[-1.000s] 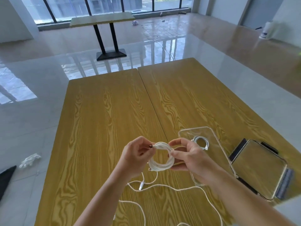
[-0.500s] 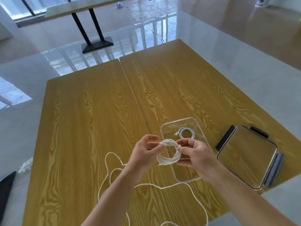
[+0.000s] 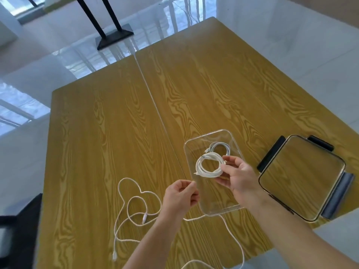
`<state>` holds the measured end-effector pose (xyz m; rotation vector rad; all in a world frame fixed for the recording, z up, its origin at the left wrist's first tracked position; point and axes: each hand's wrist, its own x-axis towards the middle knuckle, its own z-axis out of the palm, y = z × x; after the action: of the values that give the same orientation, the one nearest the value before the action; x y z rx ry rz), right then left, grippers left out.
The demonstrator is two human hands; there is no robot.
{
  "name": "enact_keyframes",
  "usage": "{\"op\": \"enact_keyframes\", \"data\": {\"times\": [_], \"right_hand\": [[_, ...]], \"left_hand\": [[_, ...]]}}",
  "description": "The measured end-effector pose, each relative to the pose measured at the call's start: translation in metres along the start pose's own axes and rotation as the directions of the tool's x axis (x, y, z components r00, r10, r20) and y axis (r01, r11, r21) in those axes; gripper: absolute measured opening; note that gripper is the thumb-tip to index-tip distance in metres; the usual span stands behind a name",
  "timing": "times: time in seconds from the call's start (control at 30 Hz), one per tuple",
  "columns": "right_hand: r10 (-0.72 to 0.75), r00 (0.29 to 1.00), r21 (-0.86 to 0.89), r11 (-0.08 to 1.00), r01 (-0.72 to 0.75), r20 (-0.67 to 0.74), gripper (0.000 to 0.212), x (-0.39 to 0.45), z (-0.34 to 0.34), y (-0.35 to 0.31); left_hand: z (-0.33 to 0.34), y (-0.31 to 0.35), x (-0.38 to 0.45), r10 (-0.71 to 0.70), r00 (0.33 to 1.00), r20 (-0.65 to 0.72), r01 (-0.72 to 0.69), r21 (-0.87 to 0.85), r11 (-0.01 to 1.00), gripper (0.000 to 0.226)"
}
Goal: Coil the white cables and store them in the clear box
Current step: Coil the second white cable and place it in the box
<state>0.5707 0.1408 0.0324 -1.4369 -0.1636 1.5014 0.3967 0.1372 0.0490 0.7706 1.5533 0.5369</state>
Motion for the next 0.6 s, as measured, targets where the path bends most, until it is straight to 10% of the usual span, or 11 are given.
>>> {"op": "enact_keyframes", "data": {"times": [0.6], "right_hand": [[0.149,0.988,-0.125,0.98,-0.152,-0.028,0.033,0.053,0.007,0.039]], "left_hand": [[0.064,0.008,0.033,-0.035,0.998,-0.051,0.038,0.055,0.998,0.032]]}}
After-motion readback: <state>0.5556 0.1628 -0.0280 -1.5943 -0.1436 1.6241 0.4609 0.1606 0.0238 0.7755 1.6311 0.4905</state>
